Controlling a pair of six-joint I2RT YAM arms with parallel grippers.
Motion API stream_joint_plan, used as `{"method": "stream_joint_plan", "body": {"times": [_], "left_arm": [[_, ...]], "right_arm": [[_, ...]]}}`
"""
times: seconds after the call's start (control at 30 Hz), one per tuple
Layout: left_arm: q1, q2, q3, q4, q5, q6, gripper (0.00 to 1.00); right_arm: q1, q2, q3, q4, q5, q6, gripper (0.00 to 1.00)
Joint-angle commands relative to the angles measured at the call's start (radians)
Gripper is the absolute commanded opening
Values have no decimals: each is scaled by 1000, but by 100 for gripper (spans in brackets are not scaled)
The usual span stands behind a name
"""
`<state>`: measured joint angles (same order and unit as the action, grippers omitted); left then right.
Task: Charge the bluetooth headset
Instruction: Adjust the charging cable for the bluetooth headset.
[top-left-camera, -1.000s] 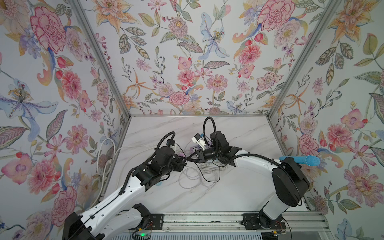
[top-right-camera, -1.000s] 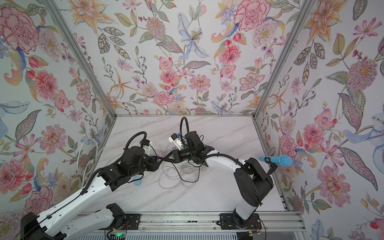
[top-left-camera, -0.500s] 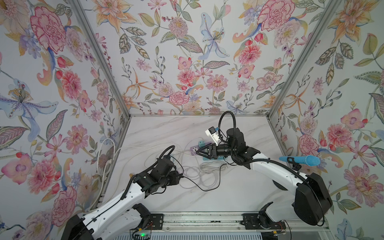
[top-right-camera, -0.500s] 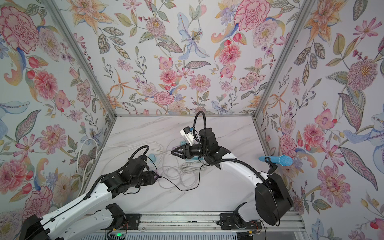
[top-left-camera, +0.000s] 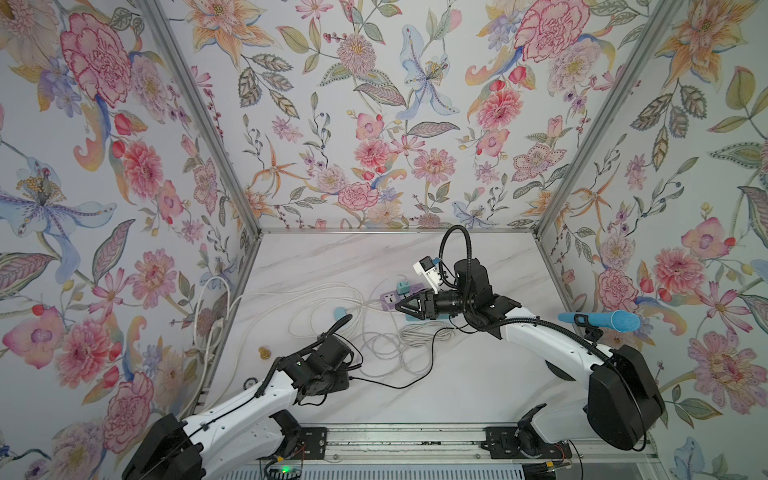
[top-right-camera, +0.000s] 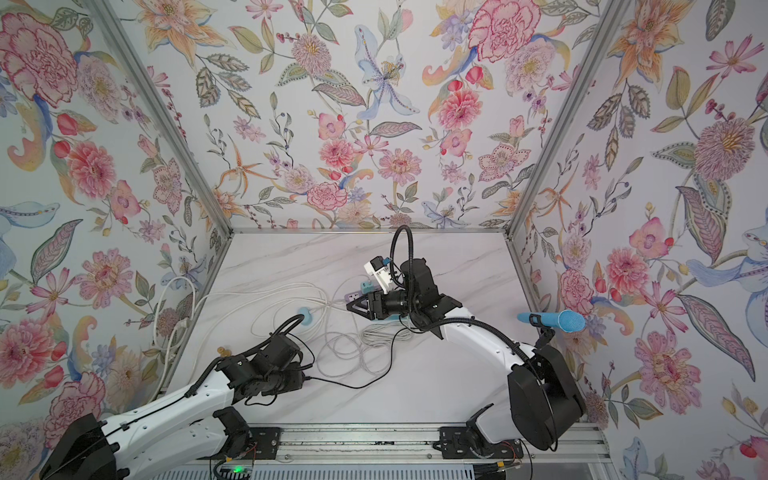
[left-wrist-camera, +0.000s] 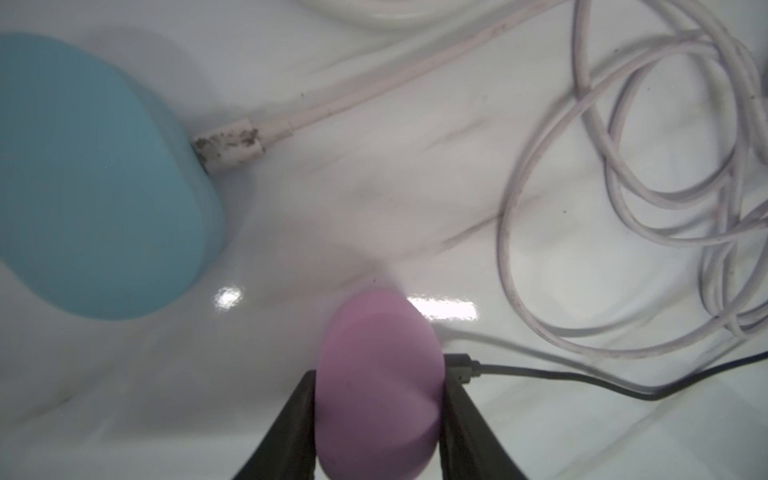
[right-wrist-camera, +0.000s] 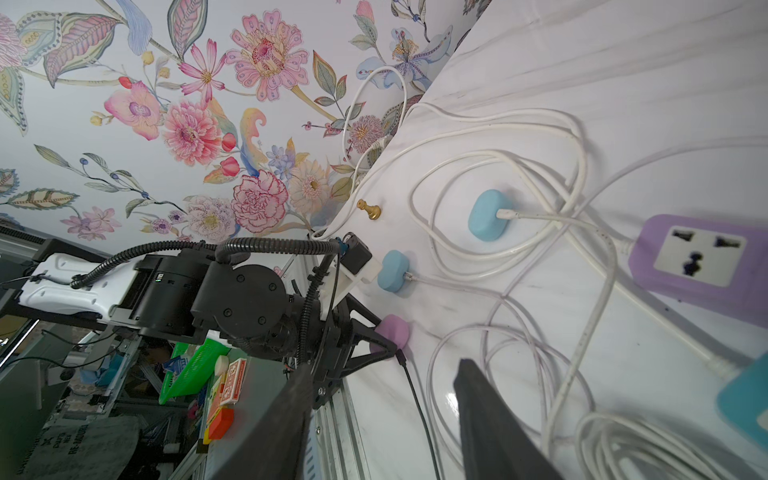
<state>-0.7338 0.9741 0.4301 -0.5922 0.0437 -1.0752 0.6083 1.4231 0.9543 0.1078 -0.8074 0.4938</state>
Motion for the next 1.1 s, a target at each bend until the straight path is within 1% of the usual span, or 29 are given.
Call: {"method": "stream_joint_plan", "body": {"times": [0.0, 0.17, 0.37, 0.53, 0.67, 1.0, 1.07], "left_arm": [[-10, 20, -10, 43, -44, -20, 42], [-10, 42, -19, 65, -45, -12, 56], [-10, 45, -24, 72, -47, -11, 64], [-10, 37, -6, 44, -57, -8, 63], [-10, 21, 3, 20, -62, -9, 55], [-10, -28, 7, -12, -76, -26, 56], [-9, -33, 4, -5, -73, -26, 52]], "right_arm": [[8, 12, -9, -7, -3, -11, 52], [8, 20, -10, -6, -4, -11, 52], [8, 27, -9, -7, -7, -16, 52], [8, 33, -10, -5, -13, -18, 52], [8, 35, -13, -6, -18, -19, 52], [16, 40, -11, -5, -24, -21, 52], [19, 41, -10, -4, -24, -21, 52]]}}
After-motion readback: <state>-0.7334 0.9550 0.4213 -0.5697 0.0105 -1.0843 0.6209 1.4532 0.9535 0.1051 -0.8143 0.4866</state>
